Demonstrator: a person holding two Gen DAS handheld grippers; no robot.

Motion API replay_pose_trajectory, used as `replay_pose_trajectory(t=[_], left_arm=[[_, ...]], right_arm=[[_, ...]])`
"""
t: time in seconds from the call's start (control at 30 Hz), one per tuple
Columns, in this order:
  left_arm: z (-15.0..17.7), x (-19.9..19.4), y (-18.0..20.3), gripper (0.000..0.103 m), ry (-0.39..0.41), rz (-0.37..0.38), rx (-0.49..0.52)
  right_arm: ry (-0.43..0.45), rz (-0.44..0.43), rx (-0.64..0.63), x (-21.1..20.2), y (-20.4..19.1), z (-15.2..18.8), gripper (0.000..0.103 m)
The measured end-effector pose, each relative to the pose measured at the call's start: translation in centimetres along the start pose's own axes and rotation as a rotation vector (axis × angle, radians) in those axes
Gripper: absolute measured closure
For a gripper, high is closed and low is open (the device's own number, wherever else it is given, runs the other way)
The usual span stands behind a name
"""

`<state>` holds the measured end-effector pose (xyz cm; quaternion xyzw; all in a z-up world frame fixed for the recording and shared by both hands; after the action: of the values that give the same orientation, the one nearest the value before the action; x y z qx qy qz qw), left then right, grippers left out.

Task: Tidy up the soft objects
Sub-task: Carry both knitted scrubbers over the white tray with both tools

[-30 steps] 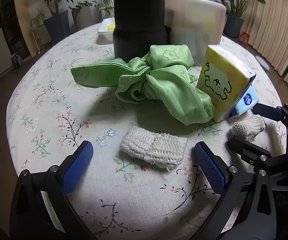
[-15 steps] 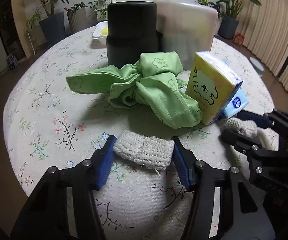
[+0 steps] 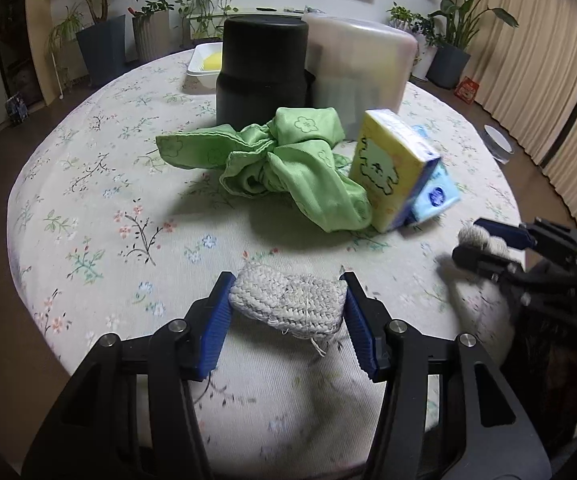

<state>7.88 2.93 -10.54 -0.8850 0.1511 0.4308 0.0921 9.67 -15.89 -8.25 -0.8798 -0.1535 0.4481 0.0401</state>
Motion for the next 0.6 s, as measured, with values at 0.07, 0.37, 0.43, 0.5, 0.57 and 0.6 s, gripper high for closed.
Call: replay_pose_trajectory(t=[0.07, 0.37, 0.43, 0.5, 0.57, 0.6], left_arm=[[0.0, -0.6, -0.1, 0.053, -0.010, 0.023, 0.001], [-2.3, -4.2, -3.9, 0.052, 0.033, 0.049, -0.016], [-3.3, -4.5, -5.3, 0.052, 0.043, 0.036, -0.018], [-4.8, -4.8, -6.9, 0.052, 0.057, 0.020, -0.010], [-6.5, -4.9, -8.3, 0.052, 0.072, 0.010, -0.014], [-7.3, -4.9, -9.2, 0.052, 0.077, 0.006, -0.017]], right_arm=[[-0.008, -0.005, 0.009, -0.5, 0.5, -0.3, 0.055], [-0.043, -0.037, 0.061, -3.8, 4.8, -3.9, 0.055], [-0.032, -0.025, 0.060, -4.5, 6.1, -5.4, 0.055], [-0.025, -0.013, 0.064, -5.0, 7.6, -7.2, 0.055], [-0.014, 0.007, 0.053, -5.3, 8.9, -9.2, 0.055], [-0.004, 0.018, 0.048, -5.5, 9.6, -10.5, 0.055]])
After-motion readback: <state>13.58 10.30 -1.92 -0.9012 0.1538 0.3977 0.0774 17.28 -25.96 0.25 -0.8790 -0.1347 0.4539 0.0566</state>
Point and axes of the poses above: each gripper's, at about its wrist camera, not at the fingertips, and x roughly the way its jaws point, y to its right, z to its underside, the point moved 6 cm from there along x, roughly the way its jaws point, and after that the axes turned 14 degrees about x, right-handed, at the moved point
